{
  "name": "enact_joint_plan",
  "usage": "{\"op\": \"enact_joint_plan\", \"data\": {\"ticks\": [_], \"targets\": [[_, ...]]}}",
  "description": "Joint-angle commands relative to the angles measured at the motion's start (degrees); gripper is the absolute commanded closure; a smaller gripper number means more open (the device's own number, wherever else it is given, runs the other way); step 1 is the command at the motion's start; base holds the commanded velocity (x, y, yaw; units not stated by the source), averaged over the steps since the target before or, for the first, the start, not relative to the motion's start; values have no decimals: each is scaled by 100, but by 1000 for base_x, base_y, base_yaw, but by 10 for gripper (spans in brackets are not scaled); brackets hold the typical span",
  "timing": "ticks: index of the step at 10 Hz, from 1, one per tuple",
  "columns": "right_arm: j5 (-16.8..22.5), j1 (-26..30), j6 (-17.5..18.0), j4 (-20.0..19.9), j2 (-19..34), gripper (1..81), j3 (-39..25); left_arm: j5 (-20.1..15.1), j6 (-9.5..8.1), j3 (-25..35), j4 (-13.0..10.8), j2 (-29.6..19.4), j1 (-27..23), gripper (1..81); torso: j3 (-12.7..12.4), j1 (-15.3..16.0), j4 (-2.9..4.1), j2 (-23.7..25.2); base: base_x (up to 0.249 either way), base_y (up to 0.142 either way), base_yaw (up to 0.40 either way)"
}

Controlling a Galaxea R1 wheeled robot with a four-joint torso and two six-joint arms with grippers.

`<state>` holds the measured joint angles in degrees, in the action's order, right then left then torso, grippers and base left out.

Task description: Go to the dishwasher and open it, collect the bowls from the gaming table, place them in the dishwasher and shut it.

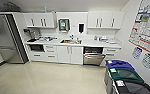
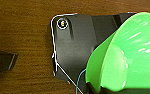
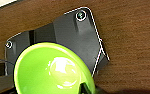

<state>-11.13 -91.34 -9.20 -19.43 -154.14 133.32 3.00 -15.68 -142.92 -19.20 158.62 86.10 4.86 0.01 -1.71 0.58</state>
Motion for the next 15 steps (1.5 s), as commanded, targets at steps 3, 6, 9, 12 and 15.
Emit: {"op": "enact_joint_plan", "data": {"ticks": [3,6,9,12,15], "targets": [[330,182,-20,45,153,811,0,-247,3,-52,-40,-23,-229,811,0,0,0,0,159,0,0],[322,165,-20,36,161,811,0,-247,3,-52,-40,-6,-221,811,0,0,0,0,159,0,0],[322,164,-20,27,161,811,0,-247,3,-52,-40,3,-229,811,0,0,0,0,159,-62,0],[322,164,-20,27,161,811,0,-247,3,-52,-40,3,-221,811,0,0,0,0,159,-64,0],[322,155,-20,27,170,811,0,-247,3,-52,-40,21,-229,811,0,2,0,0,159,-65,0]]}}
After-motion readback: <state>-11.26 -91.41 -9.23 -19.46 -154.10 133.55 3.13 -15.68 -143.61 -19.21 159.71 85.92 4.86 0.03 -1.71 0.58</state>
